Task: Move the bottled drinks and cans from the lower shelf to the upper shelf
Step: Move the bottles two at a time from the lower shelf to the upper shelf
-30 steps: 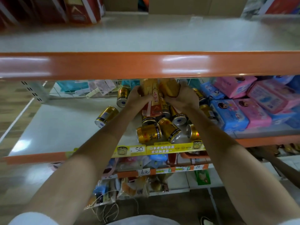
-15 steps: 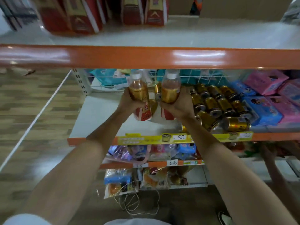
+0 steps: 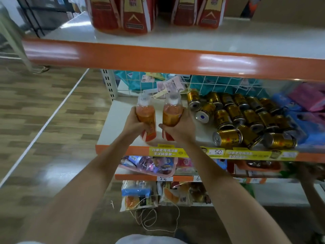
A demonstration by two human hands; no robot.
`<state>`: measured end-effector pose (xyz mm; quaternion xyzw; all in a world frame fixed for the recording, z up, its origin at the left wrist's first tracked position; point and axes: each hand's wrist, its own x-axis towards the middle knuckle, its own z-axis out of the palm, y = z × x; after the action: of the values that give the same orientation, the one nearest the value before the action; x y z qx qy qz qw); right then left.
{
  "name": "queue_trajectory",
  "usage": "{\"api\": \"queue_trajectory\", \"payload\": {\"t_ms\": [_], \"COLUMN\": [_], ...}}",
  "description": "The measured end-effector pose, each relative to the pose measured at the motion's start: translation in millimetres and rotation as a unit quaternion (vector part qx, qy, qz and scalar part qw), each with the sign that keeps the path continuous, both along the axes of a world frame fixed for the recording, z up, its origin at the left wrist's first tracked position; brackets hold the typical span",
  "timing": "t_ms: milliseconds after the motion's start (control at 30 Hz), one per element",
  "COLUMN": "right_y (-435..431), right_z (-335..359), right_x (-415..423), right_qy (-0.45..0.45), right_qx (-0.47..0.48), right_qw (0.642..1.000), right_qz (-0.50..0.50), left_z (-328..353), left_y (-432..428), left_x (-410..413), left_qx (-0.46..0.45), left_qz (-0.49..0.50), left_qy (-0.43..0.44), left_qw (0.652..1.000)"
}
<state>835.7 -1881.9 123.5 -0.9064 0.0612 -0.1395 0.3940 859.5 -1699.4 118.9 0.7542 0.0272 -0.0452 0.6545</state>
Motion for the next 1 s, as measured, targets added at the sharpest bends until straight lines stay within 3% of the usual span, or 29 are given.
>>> {"api": "queue_trajectory", "payload": {"t_ms": [300, 533, 800, 1000], "right_y": [11.0, -4.7, -39.8, -31.5], "right_z": [-29.1, -40.5, -40.4, -48.6], "right_x": [8.7, 6.0, 7.5, 11.8], "right_qy": [-0.017, 0.023, 0.049, 0.045], "right_qx": [0.092, 0.155, 0.114, 0.105], "right_qw": [0.994, 0.985, 0.982, 0.987], "right_qz": [-0.053, 0.073, 0.142, 0.116], "left_z": [-7.5, -14.4, -13.5, -19.8], "left_y": [-7.5, -10.8, -13.6, -10.7], "left_x": [5.6, 0.3, -1.0, 1.8], "left_qx": [0.015, -0.003, -0.008, -0.011], "left_qz": [-0.001, 0.008, 0.013, 0.009], "left_qy": [-0.011, -0.014, 0.006, 0.015], "left_qw": [1.000, 1.000, 1.000, 1.000]}}
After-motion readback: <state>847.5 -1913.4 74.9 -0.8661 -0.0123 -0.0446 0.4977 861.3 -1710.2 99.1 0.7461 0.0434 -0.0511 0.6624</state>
